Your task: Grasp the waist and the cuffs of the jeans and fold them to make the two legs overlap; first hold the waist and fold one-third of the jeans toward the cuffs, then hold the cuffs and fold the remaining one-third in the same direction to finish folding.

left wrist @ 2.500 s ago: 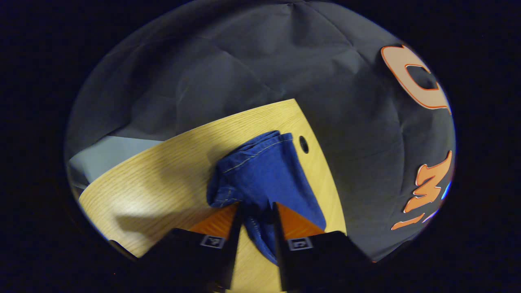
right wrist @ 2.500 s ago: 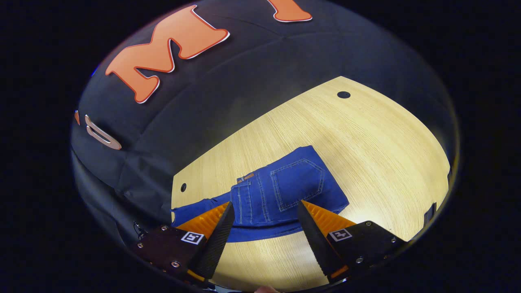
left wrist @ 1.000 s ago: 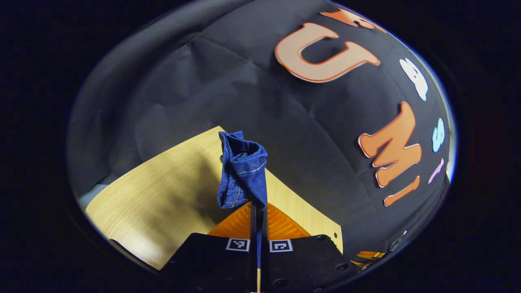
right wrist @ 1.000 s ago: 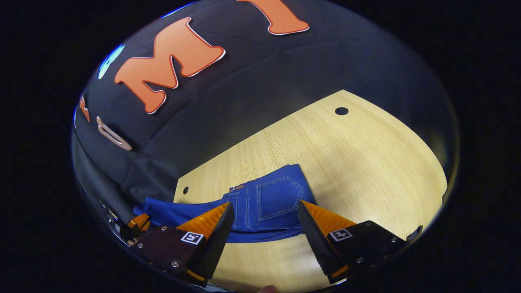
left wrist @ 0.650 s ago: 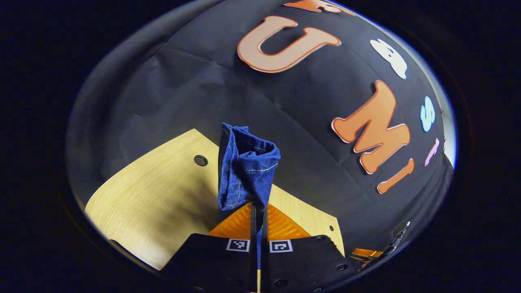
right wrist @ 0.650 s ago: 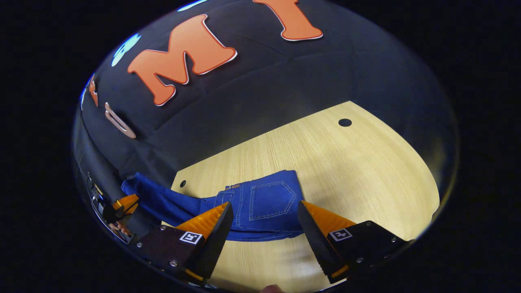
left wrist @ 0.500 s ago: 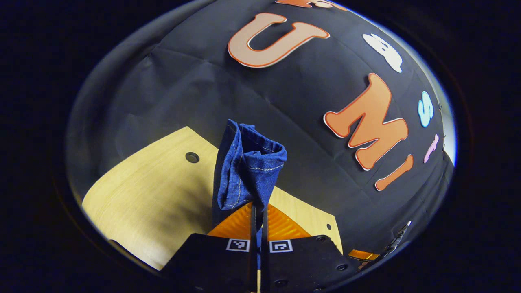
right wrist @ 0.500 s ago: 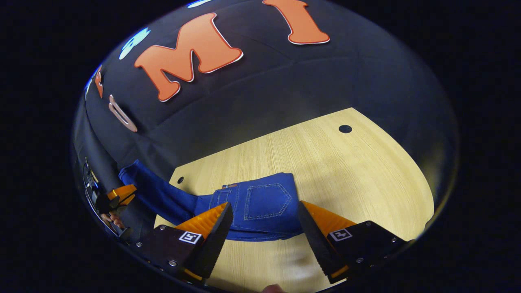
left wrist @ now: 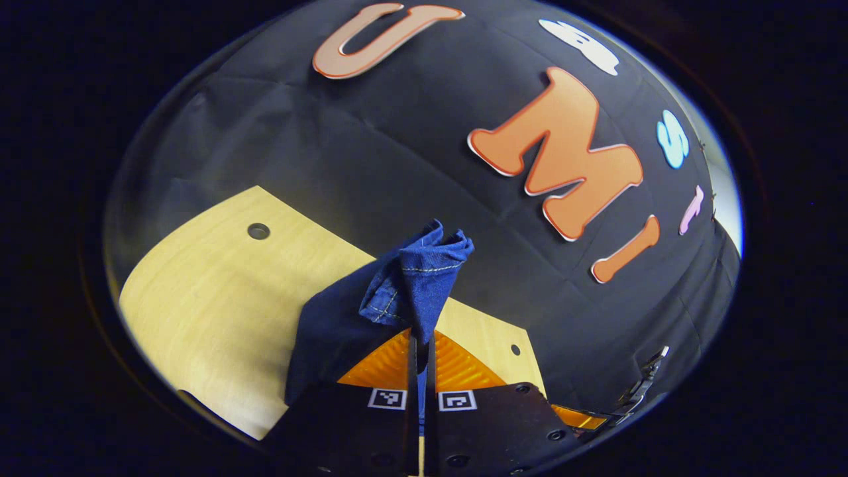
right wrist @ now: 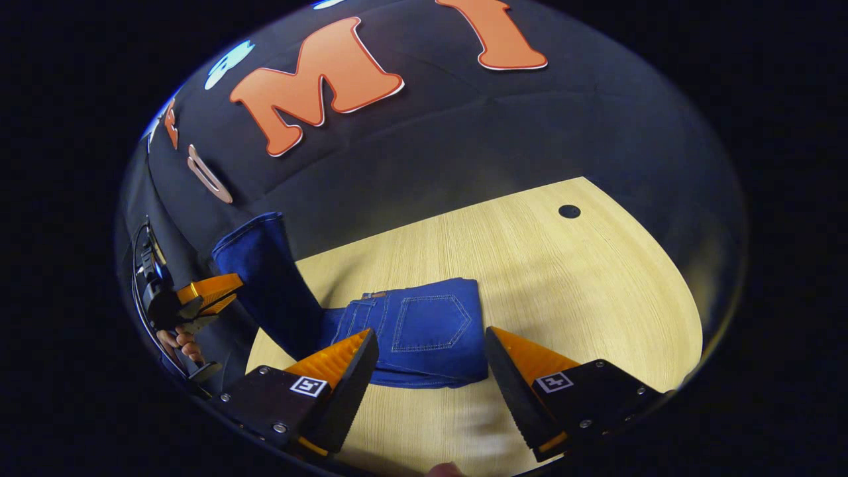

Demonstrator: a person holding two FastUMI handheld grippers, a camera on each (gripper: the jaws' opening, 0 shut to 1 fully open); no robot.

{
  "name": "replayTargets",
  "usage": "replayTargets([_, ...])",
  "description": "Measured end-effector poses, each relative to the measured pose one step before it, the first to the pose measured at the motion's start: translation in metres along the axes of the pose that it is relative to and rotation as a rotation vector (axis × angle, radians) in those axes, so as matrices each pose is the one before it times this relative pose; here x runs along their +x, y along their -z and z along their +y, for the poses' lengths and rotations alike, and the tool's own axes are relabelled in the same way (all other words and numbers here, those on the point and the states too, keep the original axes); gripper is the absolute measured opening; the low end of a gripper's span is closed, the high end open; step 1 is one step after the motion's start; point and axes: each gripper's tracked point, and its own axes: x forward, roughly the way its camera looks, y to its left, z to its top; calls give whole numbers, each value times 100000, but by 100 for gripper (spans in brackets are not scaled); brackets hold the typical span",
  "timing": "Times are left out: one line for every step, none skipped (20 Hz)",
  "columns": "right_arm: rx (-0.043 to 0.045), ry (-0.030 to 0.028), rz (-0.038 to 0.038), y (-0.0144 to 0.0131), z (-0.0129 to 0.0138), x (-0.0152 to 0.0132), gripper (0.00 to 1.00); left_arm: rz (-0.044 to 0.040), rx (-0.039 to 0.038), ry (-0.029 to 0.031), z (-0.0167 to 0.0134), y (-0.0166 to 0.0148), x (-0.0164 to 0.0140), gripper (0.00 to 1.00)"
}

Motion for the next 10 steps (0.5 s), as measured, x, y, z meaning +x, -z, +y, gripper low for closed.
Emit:
replayTargets([355, -483, 100, -64, -234, 40, 98, 1651, 1385, 364, -840, 824, 525, 4])
replayTargets([529, -232, 135, -29, -351, -59, 99, 1624, 911, 117, -591, 940, 519, 4])
replayTargets([102, -544, 154, -141, -301, -28, 99, 1884, 892, 124, -758, 859, 631, 4])
replayTargets([-189, 348, 187, -78, -543, 21, 99, 1196, 929, -235, -340, 800, 728, 4])
replayTargets([-192, -164, -117, -110, -410, 58, 99, 1356, 1217, -273, -581, 835, 688, 4])
replayTargets([-127, 29, 152, -130, -426, -67, 99, 1355, 1082, -399, -321, 747, 577, 4])
replayTargets([-21, 34, 67, 36, -491, -25, 99, 1917, 992, 43, -557, 943, 701, 4])
replayTargets([-15, -254, 148, -81, -403, 87, 98, 2197, 723, 353, -515, 842, 485, 4])
replayTargets([41, 337, 445, 46, -582, 116, 98, 1994, 917, -273, -451, 953, 762, 4])
replayTargets([117, -96, 345, 129, -466, 4, 98, 2170, 1334, -681, -175, 980, 807, 4])
